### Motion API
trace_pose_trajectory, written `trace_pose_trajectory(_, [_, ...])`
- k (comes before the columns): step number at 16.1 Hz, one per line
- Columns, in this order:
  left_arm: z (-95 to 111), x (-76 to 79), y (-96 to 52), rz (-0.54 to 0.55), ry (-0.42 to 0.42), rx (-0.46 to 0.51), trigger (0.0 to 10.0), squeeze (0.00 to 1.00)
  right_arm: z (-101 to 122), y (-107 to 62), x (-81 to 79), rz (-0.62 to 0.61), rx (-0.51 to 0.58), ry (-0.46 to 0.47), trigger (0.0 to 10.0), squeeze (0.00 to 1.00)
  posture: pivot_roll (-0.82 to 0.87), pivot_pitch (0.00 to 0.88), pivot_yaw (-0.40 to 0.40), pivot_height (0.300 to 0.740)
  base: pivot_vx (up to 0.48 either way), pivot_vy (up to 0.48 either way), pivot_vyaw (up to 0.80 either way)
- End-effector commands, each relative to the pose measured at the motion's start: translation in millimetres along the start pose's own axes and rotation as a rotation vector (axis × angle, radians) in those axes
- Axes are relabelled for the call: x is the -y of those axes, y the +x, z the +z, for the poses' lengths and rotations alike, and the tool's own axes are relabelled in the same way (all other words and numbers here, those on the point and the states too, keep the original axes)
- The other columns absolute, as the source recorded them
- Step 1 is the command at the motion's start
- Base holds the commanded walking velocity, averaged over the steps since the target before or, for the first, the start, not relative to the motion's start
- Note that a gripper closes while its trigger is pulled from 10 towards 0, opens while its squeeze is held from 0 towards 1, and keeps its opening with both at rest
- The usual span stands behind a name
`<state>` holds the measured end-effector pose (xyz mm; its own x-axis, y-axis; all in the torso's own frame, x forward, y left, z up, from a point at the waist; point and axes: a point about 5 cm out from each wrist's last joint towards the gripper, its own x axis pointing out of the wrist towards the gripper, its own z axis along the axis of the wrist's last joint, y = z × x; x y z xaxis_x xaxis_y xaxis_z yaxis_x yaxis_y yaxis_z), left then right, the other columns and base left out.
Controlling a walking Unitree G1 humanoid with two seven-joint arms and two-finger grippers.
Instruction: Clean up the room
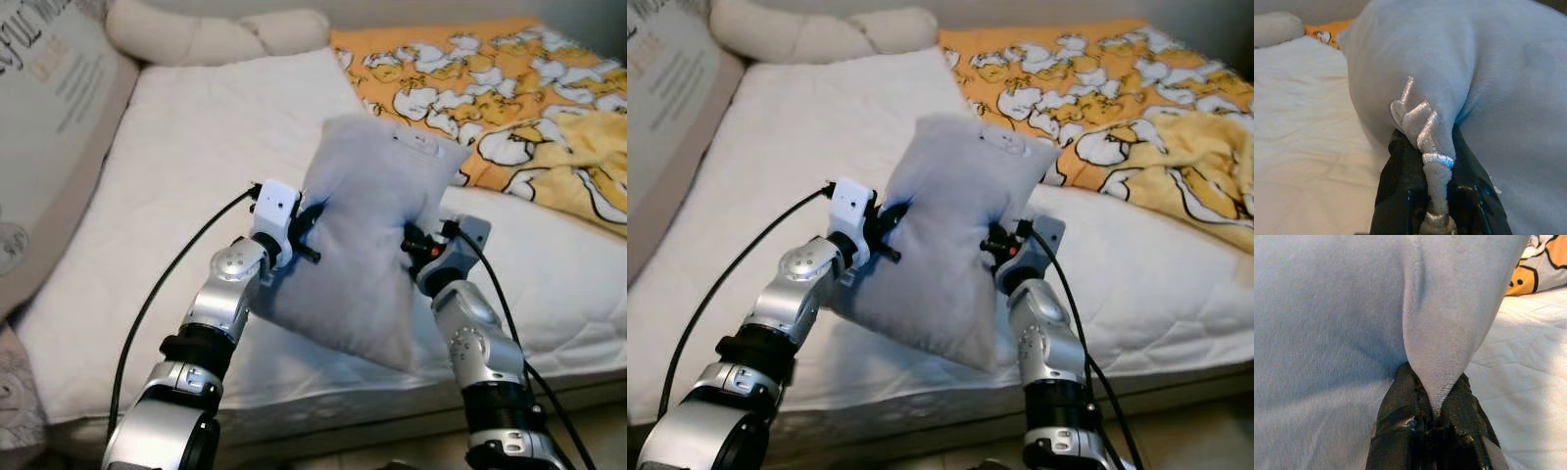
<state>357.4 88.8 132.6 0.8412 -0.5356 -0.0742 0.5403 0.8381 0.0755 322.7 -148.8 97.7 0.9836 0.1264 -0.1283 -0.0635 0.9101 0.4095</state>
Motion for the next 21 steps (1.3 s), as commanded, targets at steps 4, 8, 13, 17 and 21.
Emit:
trace_pose_trajectory(4, [6,-8.3,-2.4,0.025,0.028,0.02,10.0,0.0,4,1.5,-7.1,0.021,0.018,0.014,10.0,0.0,-0.05,0.0,0.051,0.74,0.0,0.371,0.0])
trace_pose_trajectory(8, [7,-10.9,-3.2,0.036,0.032,0.019,10.0,0.0,7,6.6,-7.7,0.033,0.016,0.003,10.0,0.0,-0.04,0.0,0.039,0.74,0.0,0.369,0.0])
trace_pose_trajectory(13, [7,-12.1,-3.6,0.053,0.03,0.023,10.0,0.0,10,9.8,-5.2,0.031,0.009,-0.009,10.0,0.0,-0.03,0.0,0.019,0.74,0.0,0.288,0.0])
trace_pose_trajectory(17, [8,-14.5,-3.9,0.081,0.038,0.029,10.0,0.0,11,13.2,-3.0,0.03,-0.007,0.006,10.0,0.0,-0.02,0.0,0.012,0.74,0.0,0.0,0.0])
trace_pose_trajectory(21, [13,-18.1,-3.6,0.094,0.045,0.057,10.0,0.0,12,14.9,-3.8,0.028,0.002,-0.01,10.0,0.0,-0.01,0.0,0.011,0.74,0.0,0.0,0.0])
